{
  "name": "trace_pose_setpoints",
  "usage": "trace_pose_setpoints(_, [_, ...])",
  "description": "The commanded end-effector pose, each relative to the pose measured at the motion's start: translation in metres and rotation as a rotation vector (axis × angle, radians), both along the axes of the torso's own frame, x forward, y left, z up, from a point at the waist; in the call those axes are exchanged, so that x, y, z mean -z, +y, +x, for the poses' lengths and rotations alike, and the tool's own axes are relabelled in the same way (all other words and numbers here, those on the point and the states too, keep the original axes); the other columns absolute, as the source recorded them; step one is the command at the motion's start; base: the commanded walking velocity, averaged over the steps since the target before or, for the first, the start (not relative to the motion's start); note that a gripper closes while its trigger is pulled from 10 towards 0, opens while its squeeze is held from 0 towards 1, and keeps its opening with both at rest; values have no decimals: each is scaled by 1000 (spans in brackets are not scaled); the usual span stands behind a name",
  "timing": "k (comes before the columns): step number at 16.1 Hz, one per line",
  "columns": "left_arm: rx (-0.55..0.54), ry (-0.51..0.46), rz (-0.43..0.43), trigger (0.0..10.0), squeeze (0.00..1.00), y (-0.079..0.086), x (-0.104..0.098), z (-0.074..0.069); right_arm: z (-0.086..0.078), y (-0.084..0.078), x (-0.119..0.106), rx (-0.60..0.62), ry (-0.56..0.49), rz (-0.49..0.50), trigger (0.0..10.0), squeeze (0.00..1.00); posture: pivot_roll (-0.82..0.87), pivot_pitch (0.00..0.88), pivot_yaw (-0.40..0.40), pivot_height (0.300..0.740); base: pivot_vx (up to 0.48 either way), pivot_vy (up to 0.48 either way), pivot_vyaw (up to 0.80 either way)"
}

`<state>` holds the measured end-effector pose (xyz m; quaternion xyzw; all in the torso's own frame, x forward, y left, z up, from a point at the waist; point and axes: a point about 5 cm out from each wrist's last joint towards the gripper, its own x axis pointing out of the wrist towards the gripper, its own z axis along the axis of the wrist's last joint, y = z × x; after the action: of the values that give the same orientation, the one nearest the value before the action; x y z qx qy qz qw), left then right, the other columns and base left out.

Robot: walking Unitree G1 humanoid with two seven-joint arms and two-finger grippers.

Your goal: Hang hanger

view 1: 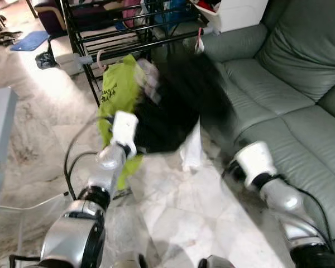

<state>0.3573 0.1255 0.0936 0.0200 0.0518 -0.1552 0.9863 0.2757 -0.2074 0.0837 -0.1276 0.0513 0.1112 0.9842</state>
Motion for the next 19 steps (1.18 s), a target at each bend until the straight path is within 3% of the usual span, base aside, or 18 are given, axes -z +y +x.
trace_pose_setpoints(1, [-10, -58, -15, 0, 0, 0, -12, 5, -1, -4, 8, 102, 45, 132, 10000, 1000, -84, 0, 72, 740, 0, 0, 0])
trace_pose_setpoints(2, [-5, -64, -20, 0, 0, -1, -14, 5, -4, 1, 14, 168, 84, 262, 10000, 1000, -83, 0, 71, 740, 0, 0, 0])
trace_pose_setpoints(3, [-1, -66, -27, 0, 0, -2, -14, 5, -8, 15, 22, 135, 165, 345, 10000, 1000, -83, 0, 72, 740, 0, 0, 0])
trace_pose_setpoints(4, [6, -62, -30, 0, 0, -3, -14, 5, -12, 27, 28, 31, 236, 307, 10000, 1000, -86, 0, 75, 740, 0, 0, 0])
trace_pose_setpoints(5, [72, -52, -20, 0, 0, -8, -12, 3, -23, 41, 29, -210, 277, 163, 10000, 1000, -88, 0, 76, 740, 0, 0, 0])
trace_pose_setpoints(6, [100, -51, -9, 0, 0, -9, -11, 2, -27, 43, 29, -268, 294, 141, 10000, 1000, -89, 0, 77, 740, 0, 0, 0])
trace_pose_setpoints(8, [307, -45, 81, 0, 0, -15, -6, -6, -36, 36, 9, -507, 266, 14, 10000, 1000, -88, 0, 77, 740, 0, 0, 0])
trace_pose_setpoints(9, [385, -42, 140, 0, 0, -14, -2, -10, -38, 30, 0, -576, 263, -39, 10000, 271, -89, 0, 78, 740, 0, 0, 0])
trace_pose_setpoints(10, [508, -28, 237, 0, 0, -7, 3, -18, -42, 18, -23, -701, 252, -109, 10000, 0, -89, 0, 81, 740, 0, 0, 0])
trace_pose_setpoints(11, [531, -22, 248, 0, 0, -5, 4, -19, -42, 16, -28, -717, 259, -103, 10000, 0, -89, 0, 81, 740, 0, 0, 0])
trace_pose_setpoints(14, [686, 15, 430, 0, 0, 12, 15, -30, -36, 2, -86, -827, 203, -119, 10000, 0, -92, 0, 82, 740, 0, 0, 0])
trace_pose_setpoints(19, [992, 0, 494, 0, 0, 3, 22, -53, -27, -20, -114, -887, 250, -236, 10000, 0, -94, 0, 74, 740, 0, 0, 0])
